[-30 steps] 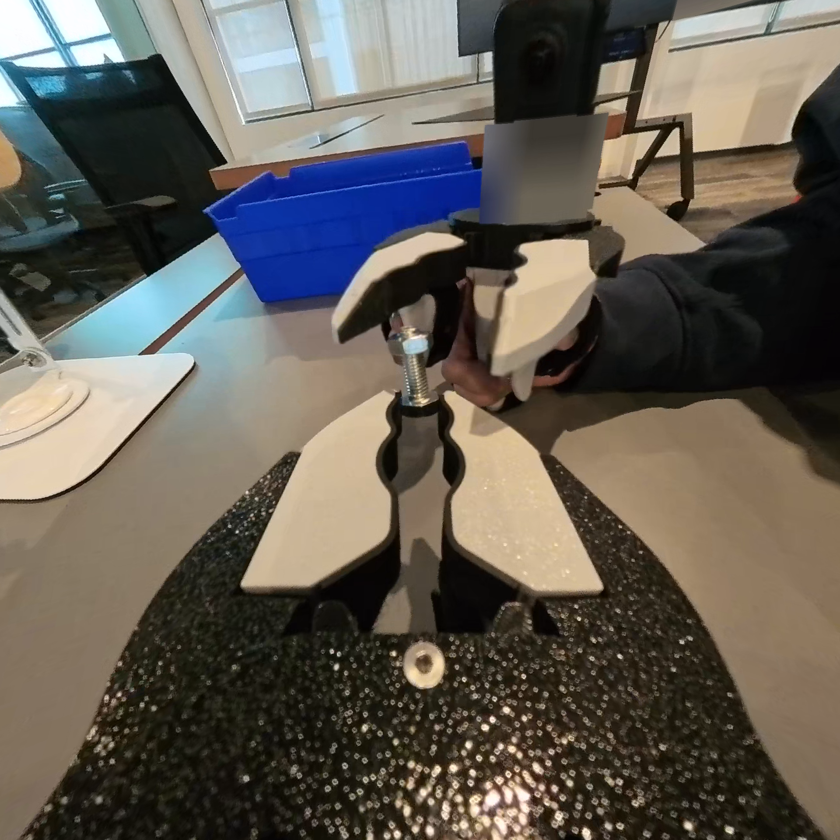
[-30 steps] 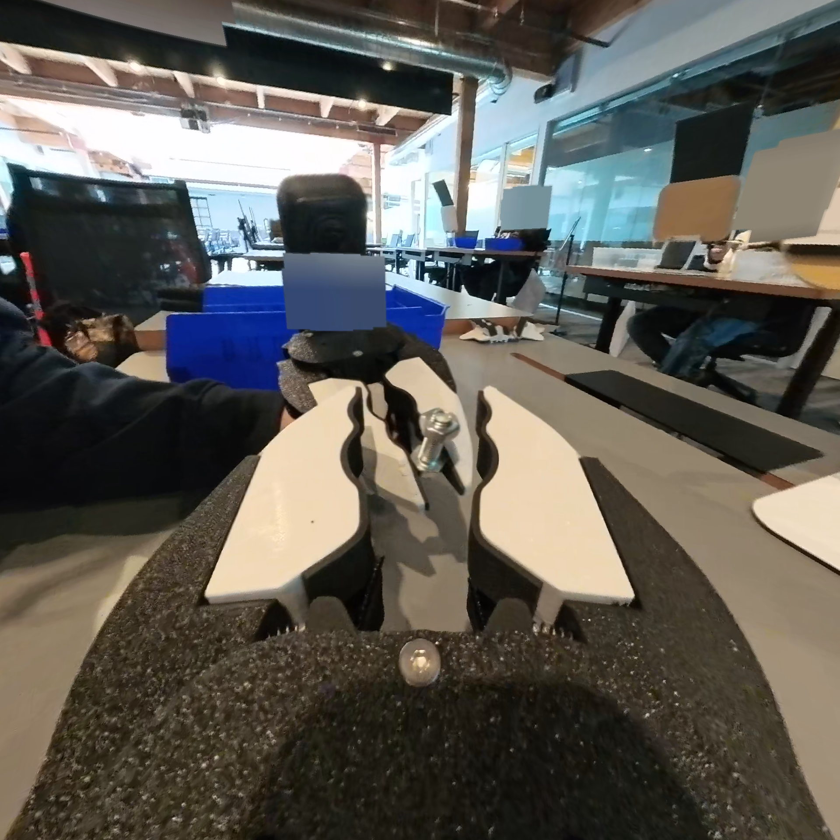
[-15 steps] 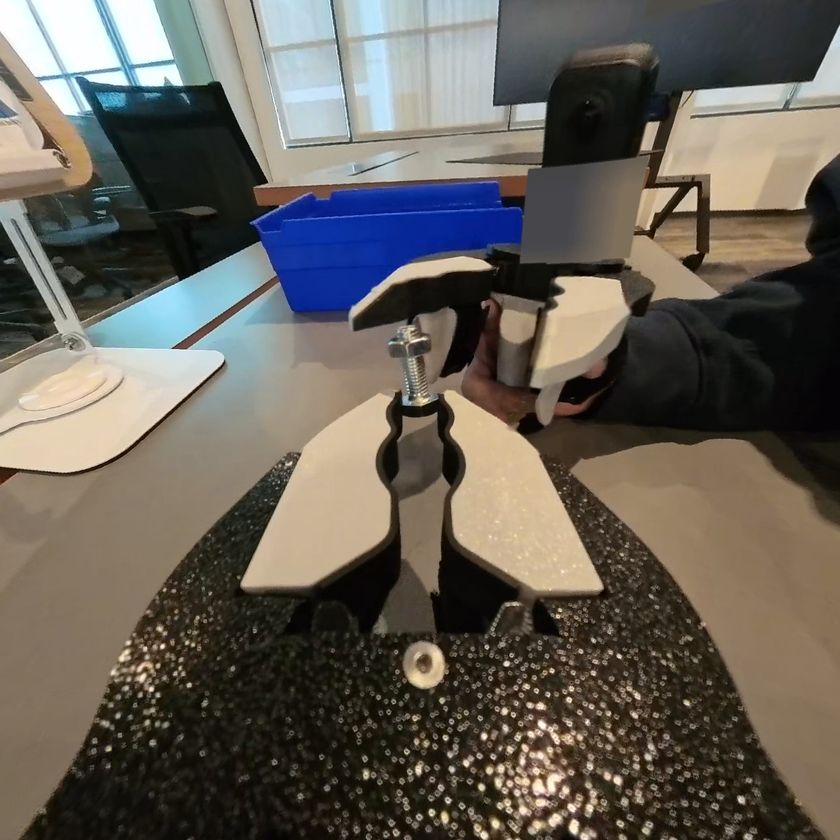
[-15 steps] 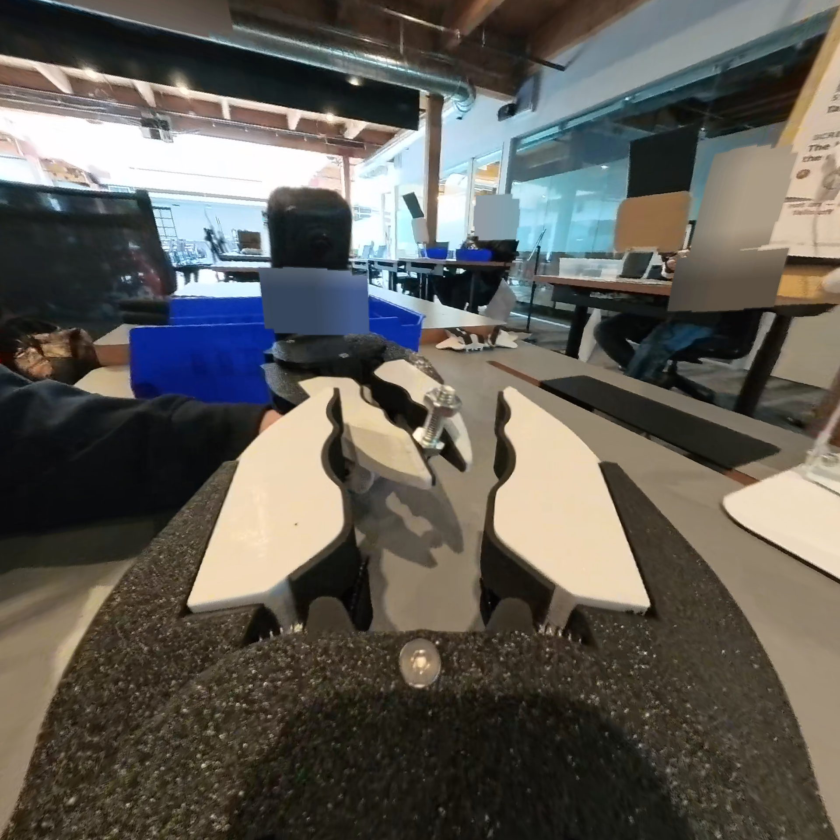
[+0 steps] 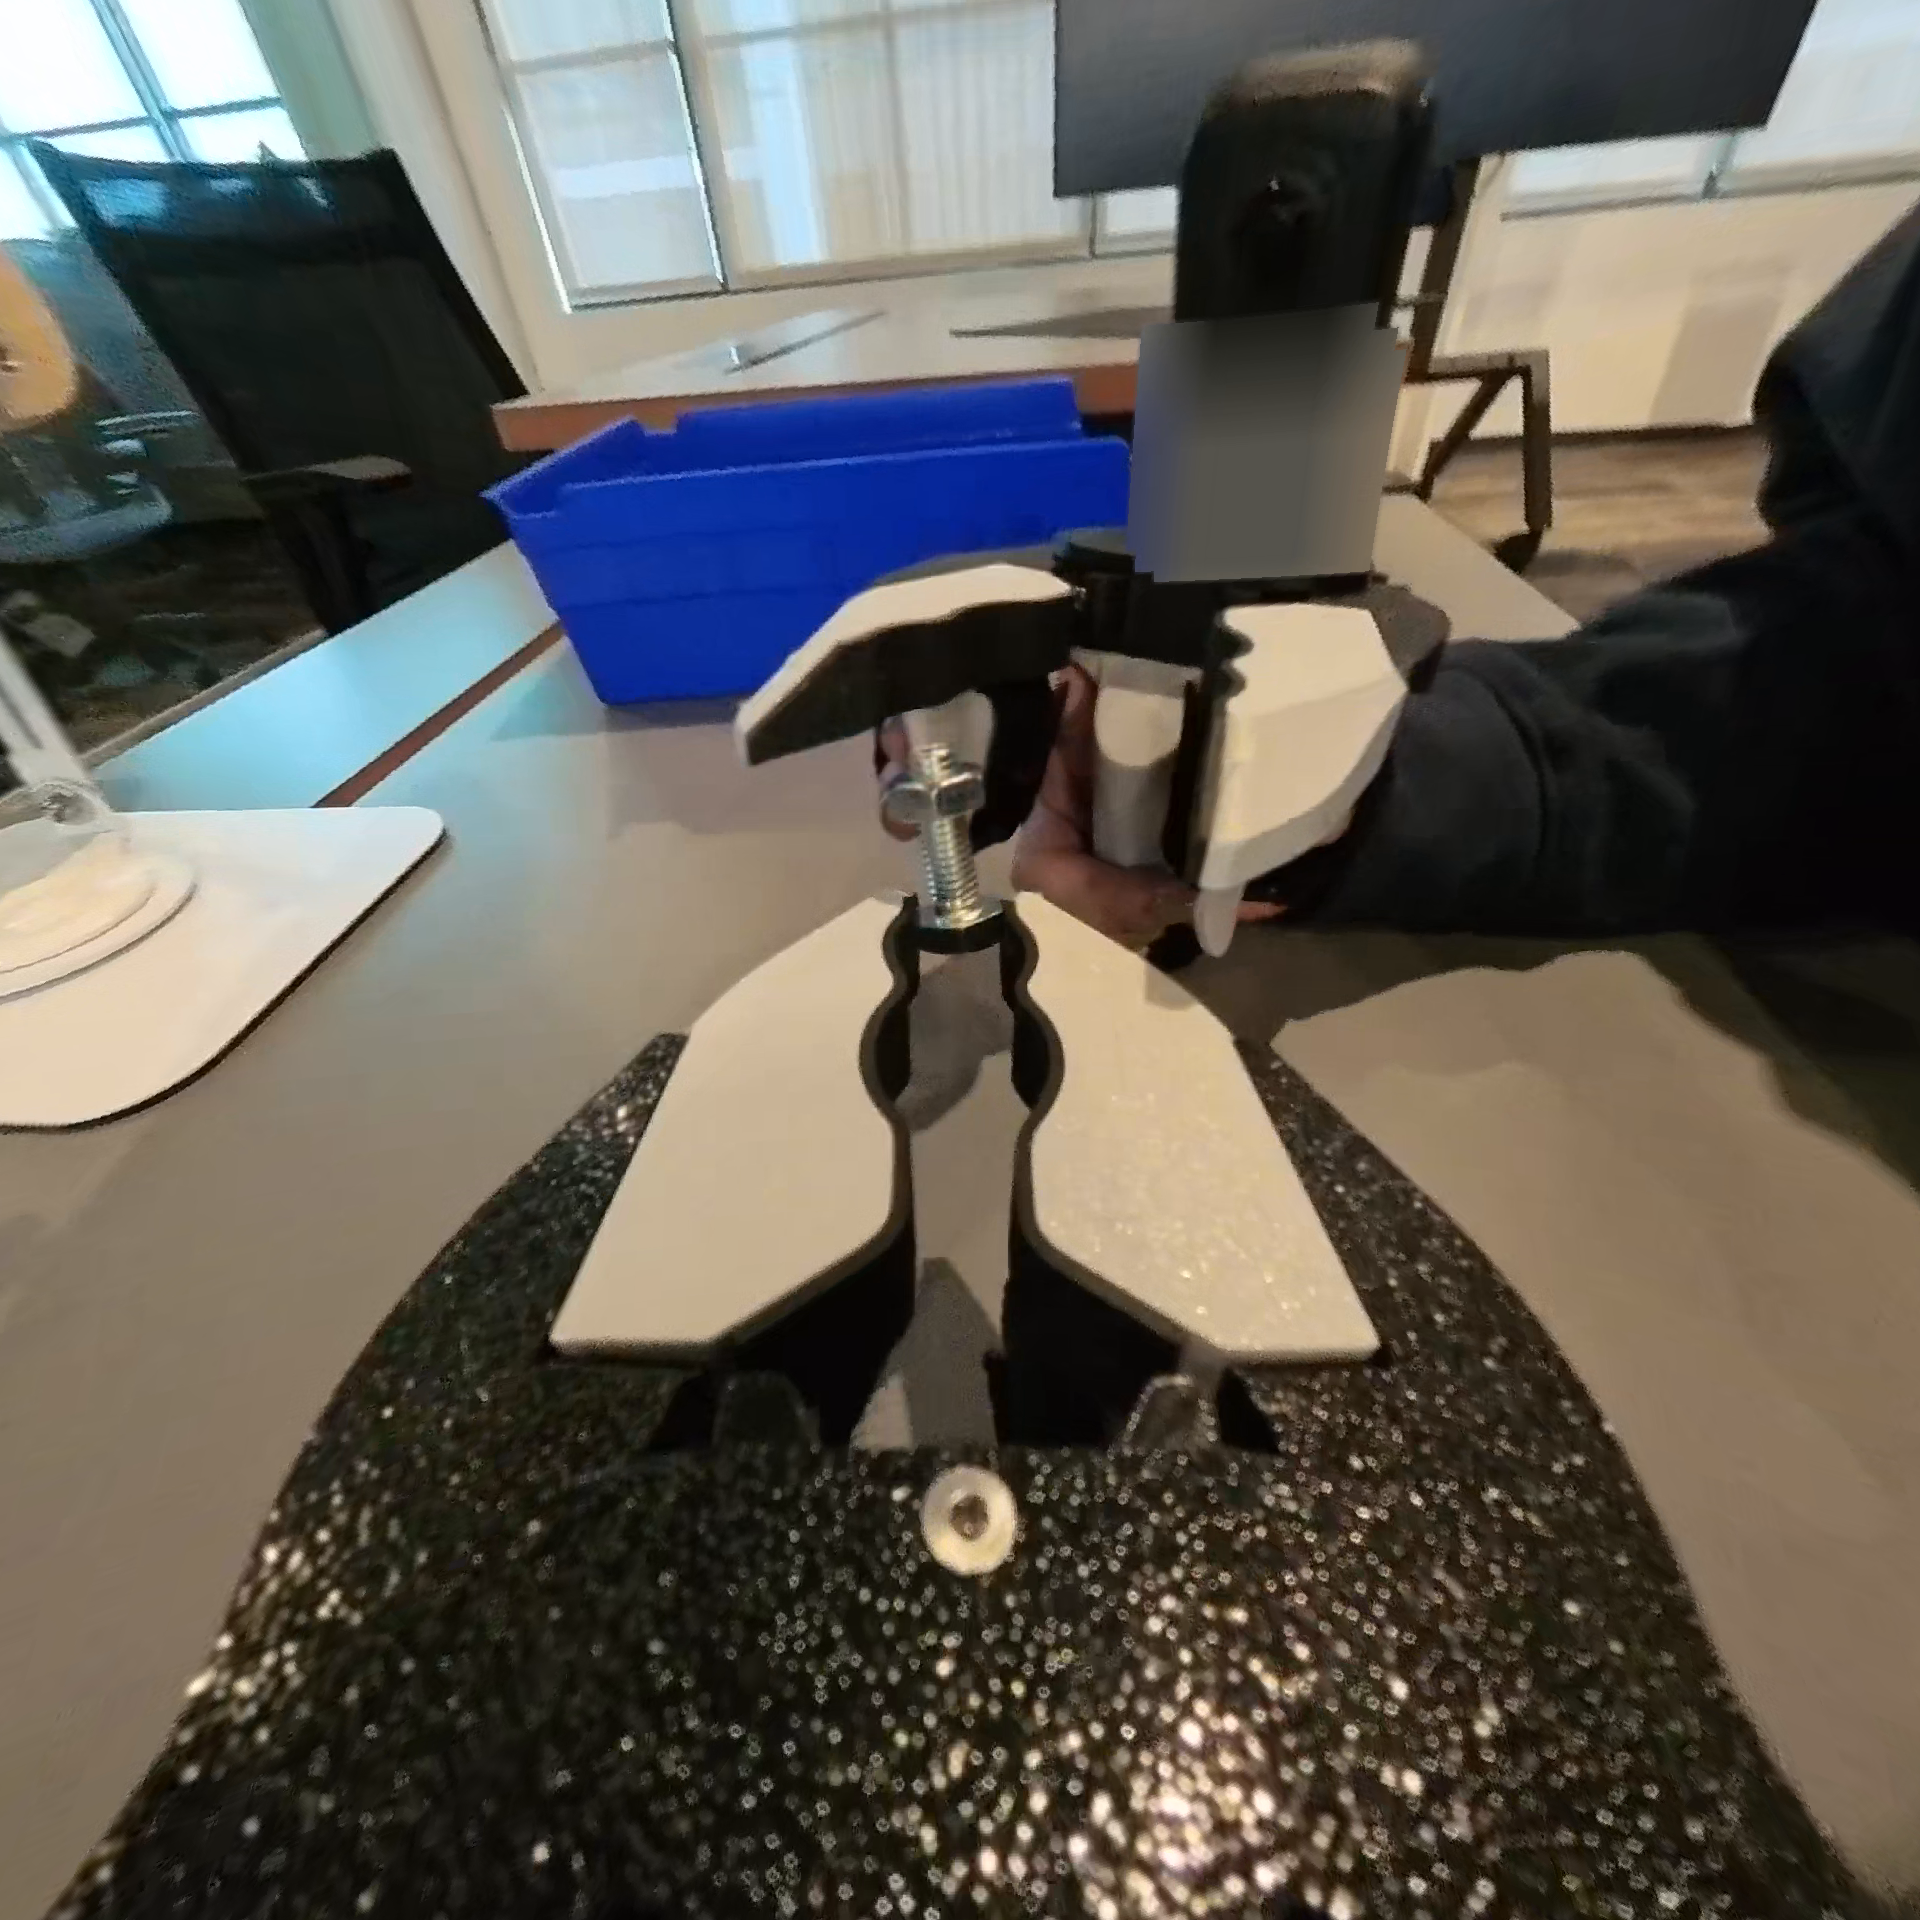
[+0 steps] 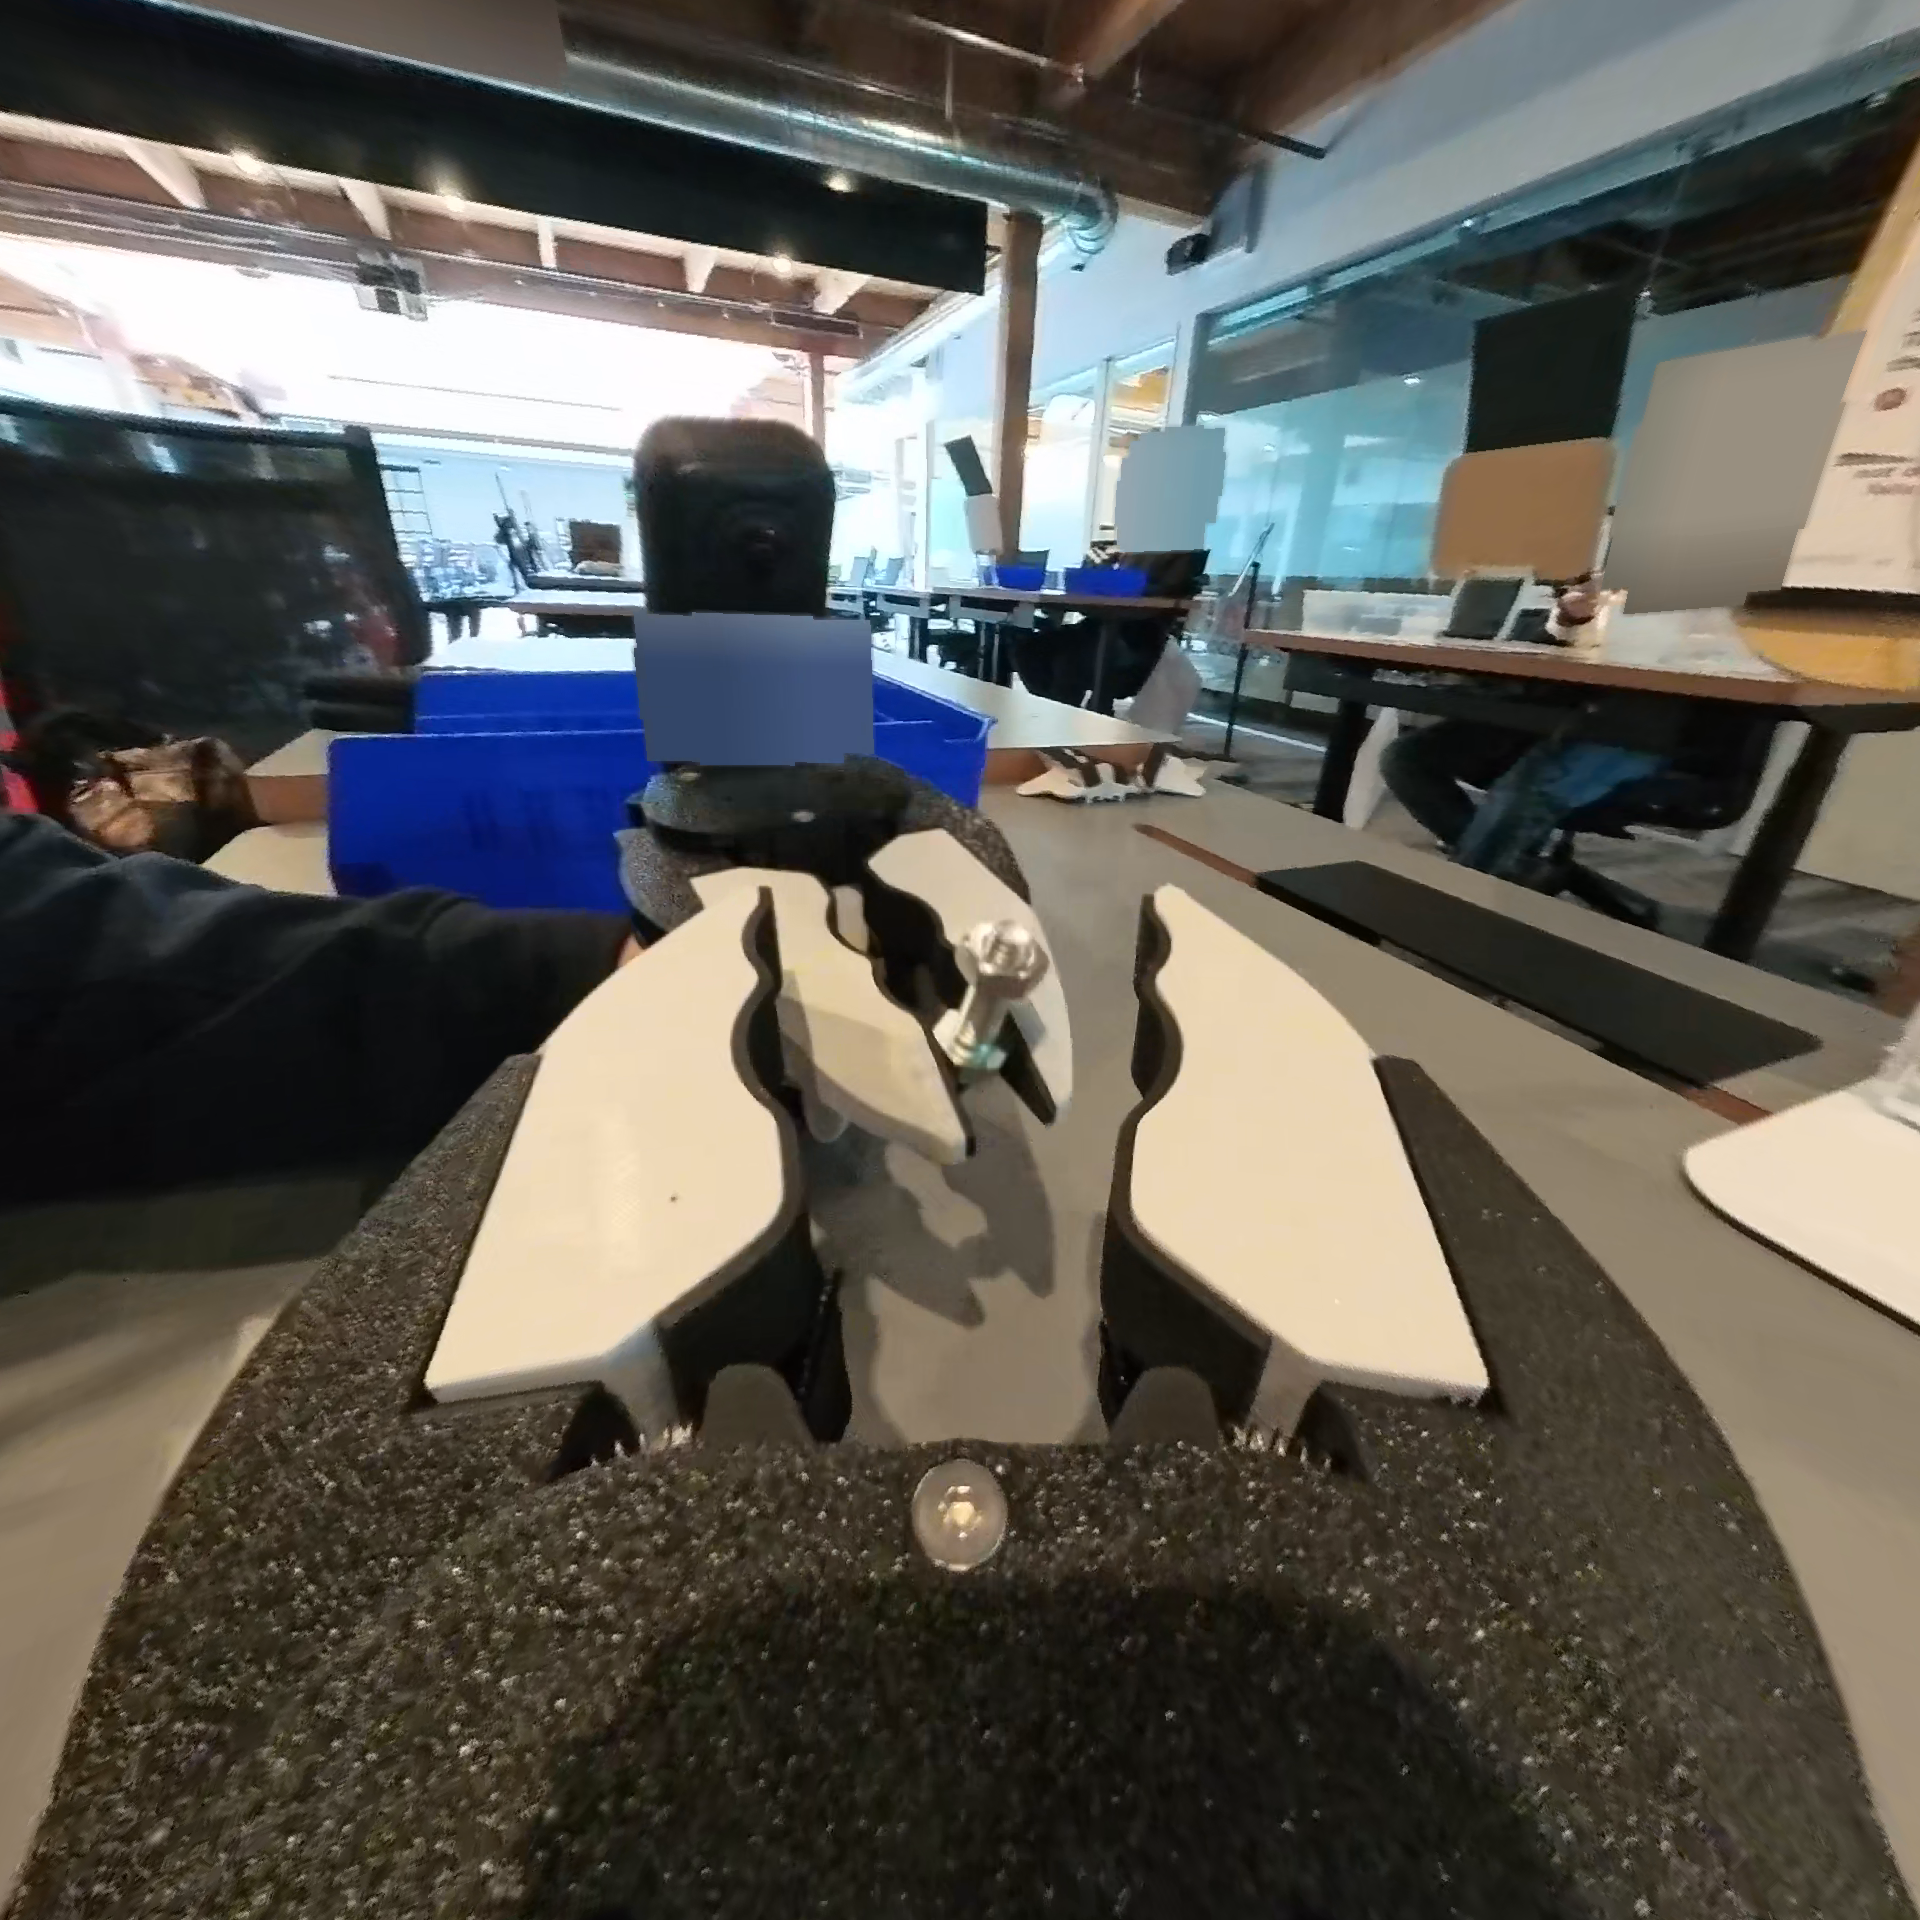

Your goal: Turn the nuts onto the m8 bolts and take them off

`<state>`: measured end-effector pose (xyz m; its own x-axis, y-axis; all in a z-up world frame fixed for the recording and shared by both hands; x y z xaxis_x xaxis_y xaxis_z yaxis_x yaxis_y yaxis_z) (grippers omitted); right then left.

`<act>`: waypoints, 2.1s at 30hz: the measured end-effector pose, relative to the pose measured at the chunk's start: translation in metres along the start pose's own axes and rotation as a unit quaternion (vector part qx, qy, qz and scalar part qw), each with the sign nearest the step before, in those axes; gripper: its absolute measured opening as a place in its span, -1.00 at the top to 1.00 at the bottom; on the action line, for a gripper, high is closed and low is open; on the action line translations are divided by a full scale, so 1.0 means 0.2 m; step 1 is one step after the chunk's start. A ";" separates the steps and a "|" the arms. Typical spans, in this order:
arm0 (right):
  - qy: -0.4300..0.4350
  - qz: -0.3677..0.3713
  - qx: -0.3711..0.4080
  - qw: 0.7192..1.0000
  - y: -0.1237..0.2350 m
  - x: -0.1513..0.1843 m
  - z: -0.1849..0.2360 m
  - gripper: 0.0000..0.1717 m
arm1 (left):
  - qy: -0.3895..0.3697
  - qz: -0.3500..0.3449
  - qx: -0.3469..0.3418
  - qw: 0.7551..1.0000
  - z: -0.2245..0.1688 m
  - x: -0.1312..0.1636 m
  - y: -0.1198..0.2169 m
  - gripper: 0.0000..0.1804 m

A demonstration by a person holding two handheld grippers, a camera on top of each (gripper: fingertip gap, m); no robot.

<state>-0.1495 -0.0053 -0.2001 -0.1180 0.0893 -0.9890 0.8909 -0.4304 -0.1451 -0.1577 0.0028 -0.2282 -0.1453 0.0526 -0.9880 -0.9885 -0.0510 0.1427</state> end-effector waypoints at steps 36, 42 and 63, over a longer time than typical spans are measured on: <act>-0.059 0.022 0.004 0.998 0.01 0.01 -0.05 0.57 | 0.050 -0.025 0.005 0.998 0.01 -0.02 0.01 0.84; -0.064 0.036 -0.012 0.997 0.01 0.03 -0.04 0.72 | 0.037 -0.010 0.015 0.999 -0.01 -0.01 -0.01 0.84; 0.113 0.136 0.243 0.954 0.58 -0.53 -0.46 0.83 | 0.045 -0.036 -0.101 0.993 0.12 -0.03 0.03 -0.15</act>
<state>0.0061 0.0189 -0.1093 0.2348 0.0825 -0.9685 0.5597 -0.8261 0.0653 -0.1631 0.0261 -0.2208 -0.0618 -0.0255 -0.9978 -0.9660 -0.2499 0.0662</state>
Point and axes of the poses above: each gripper's, where its closed fingertips meet, y back along the fingers, x out of its underside, z = x × y across the jaws, the point moved 2 cm from there along y, back along the fingers, and after that the axes turned 6 degrees about x, right-handed, at the moved point
